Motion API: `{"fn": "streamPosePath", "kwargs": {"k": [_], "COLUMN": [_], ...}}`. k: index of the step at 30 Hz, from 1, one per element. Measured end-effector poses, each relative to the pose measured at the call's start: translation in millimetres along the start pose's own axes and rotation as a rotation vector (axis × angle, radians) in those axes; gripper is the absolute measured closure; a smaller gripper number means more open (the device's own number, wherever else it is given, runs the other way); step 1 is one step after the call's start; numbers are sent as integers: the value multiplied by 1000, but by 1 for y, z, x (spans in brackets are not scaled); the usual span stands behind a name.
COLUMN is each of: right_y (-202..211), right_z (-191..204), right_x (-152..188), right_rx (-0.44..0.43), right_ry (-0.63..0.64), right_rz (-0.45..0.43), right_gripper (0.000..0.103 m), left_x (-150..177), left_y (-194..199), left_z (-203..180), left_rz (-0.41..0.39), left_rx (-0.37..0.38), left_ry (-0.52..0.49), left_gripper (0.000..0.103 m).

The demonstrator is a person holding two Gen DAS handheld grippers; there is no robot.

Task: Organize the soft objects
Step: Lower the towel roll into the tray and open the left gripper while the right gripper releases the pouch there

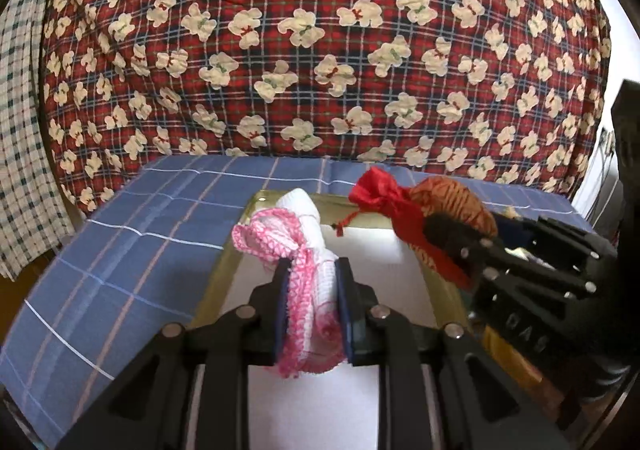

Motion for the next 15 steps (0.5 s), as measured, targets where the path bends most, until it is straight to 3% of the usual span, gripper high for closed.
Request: {"fn": "streamPosePath", "kwargs": {"k": [5,8,11,13,15], "right_y": [-9,-9,-3,1,8], "right_z": [1,3,2,-1,-6], "right_x": [2,1,-2,-5,-6], "right_rx": [-1,-13,-13,-1,8], "right_ry": [-12,-13,-31,-37,-51], "right_rz": [29,32,4,-11,-31], "right_gripper": [71,50,47,47,40], "left_x": [-4,-4,-3,-3,-4], "left_y": [-6,-5,-2,1,4], "left_z": [10,14,15,17,19], "left_rz": [15,5,-6,-9,-21], "left_rx": [-66,-75,-80,-82,-85], "left_ry": [-21,-12,-13,0,12], "left_gripper": [74,59,56,39,32]}}
Point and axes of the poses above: each gripper's, at about its wrist camera, not at the fingertips, and y roughly against the way its jaws point, z to its left, x to its underside, the point moved 5 cm from there along -y, roughly the way its jaws point
